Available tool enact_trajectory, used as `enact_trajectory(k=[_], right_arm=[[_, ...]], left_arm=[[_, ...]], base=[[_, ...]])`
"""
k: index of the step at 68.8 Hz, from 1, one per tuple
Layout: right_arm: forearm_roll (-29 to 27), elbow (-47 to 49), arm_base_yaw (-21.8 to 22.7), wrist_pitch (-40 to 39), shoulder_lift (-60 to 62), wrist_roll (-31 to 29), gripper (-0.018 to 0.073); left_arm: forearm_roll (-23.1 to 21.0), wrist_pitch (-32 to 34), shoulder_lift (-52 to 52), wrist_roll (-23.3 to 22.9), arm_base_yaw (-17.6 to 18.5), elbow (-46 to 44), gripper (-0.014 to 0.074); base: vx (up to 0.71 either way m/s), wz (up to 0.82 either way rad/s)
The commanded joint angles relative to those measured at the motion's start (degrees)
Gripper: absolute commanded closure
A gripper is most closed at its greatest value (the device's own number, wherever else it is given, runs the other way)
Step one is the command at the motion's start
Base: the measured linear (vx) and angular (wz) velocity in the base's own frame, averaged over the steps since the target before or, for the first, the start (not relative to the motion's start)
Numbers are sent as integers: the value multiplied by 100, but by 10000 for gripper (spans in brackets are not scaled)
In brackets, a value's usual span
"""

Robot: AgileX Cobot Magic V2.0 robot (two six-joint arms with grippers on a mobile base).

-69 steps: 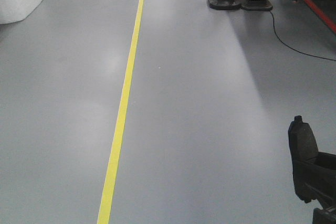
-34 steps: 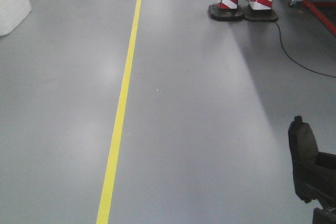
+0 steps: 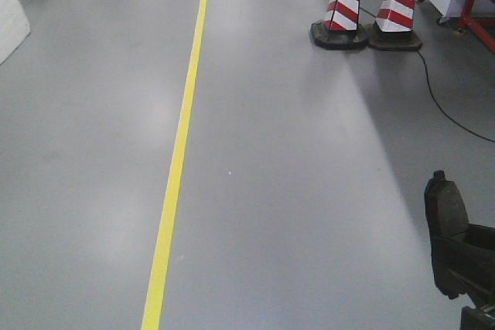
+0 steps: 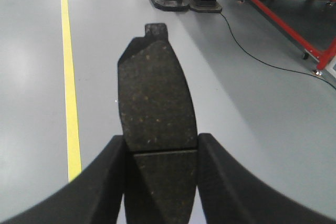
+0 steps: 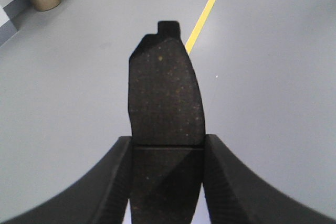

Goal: Move and align brake pads A on conveyor
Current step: 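Drive along the yellow floor line holding both pads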

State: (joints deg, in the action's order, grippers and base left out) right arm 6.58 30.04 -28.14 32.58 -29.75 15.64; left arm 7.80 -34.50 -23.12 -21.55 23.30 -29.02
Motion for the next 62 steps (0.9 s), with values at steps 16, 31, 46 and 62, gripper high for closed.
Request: enact_trajectory(k=[16,31,46,62], right_arm=[[65,177,13,-505,-9,-36,569],[65,177,13,-505,-9,-36,569],[65,177,13,-505,-9,-36,569],[65,177,13,-505,-9,-36,569]], left_arm=[[30,529,-18,-4,23,-171,451],[30,522,-18,-4,23,-171,451],[30,522,-18,-4,23,-171,451],[30,521,-18,-4,23,-171,451]], base=[[59,-6],[60,-3],[62,-1],[66,0]])
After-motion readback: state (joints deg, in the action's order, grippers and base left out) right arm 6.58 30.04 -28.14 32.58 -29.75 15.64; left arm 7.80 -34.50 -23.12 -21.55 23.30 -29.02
